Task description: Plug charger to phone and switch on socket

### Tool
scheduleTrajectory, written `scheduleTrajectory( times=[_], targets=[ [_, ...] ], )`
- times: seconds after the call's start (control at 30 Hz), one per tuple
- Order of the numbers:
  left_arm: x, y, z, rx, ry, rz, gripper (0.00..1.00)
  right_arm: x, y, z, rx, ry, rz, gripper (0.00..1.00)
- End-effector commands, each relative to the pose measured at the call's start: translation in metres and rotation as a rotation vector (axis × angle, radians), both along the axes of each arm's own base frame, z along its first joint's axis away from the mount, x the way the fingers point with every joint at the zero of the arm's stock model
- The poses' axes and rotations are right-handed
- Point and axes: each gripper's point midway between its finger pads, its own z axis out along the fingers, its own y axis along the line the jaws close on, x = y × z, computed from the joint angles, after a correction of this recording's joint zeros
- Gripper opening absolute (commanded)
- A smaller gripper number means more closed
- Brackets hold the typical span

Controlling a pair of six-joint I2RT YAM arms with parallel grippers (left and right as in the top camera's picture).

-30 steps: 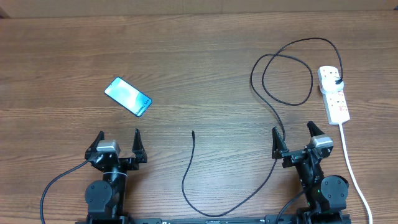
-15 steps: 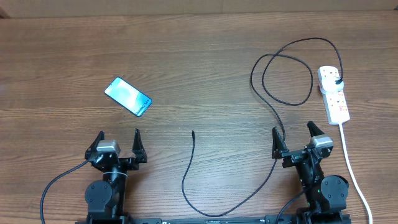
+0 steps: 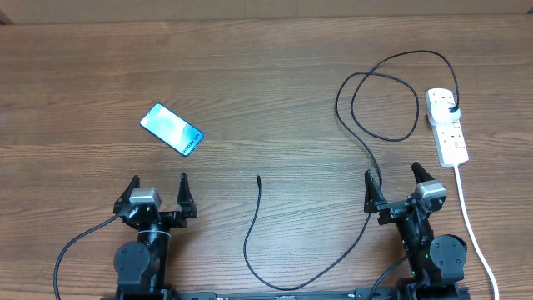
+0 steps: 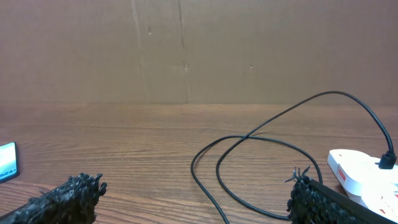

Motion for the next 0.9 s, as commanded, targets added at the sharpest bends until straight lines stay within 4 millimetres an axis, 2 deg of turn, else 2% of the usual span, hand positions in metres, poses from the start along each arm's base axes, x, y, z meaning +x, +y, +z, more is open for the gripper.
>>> scheduleTrajectory(
  times=[0.0, 0.33, 0.43, 0.67, 0.87],
  targets=[
    [0.0, 0.001, 0.0, 0.023, -0.005, 0.0, 1.0, 0.0, -0.002, -0.002, -0.004, -0.005, -0.009, 1.0],
    [-0.001, -0.003, 0.002, 0.044, -0.005, -0.024, 1.0, 0.0, -0.002, -0.002, -0.004, -0.005, -0.009, 1.0],
    [-0.005, -0.003, 0.011, 0.059, 0.019, -0.026, 1.0, 0.0, -0.002, -0.002, -0.004, -0.005, -0.009, 1.0],
    [-0.015, -0.003, 0.047, 0.119, 0.061, -0.034, 1.0, 0.0, -0.002, -0.002, -0.004, -0.005, -0.009, 1.0],
    [0.002, -0.003, 0.068, 0.095, 0.173, -0.035, 1.0, 0.0, -0.002, -0.002, -0.004, -0.005, -0.009, 1.0]
  ],
)
